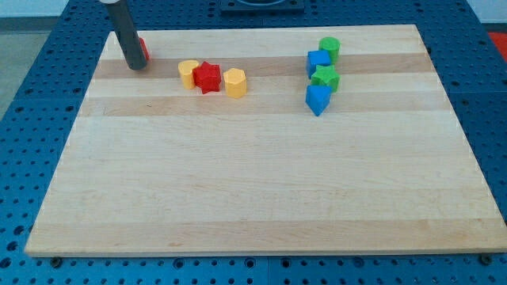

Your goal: Move the yellow heart between red blocks

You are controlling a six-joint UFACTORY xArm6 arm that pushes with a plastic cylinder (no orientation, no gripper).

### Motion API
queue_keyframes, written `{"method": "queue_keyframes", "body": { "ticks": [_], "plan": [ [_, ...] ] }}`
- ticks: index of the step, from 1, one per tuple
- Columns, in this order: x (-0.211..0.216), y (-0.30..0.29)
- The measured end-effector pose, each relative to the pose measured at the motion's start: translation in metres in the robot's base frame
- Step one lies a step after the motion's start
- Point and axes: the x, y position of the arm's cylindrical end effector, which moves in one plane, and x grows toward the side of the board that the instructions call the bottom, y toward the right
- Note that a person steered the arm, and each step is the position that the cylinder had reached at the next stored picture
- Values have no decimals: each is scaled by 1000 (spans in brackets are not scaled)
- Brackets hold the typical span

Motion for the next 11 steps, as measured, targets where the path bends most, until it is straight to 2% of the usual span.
{"method": "queue_keyframes", "body": {
  "ticks": [1,3,4,5,7,8,9,10,11],
  "plan": [
    [0,6],
    [8,72],
    [40,72],
    [50,75],
    [98,55],
    [119,67],
    [117,127],
    [92,128],
    [68,91]
  ]
}}
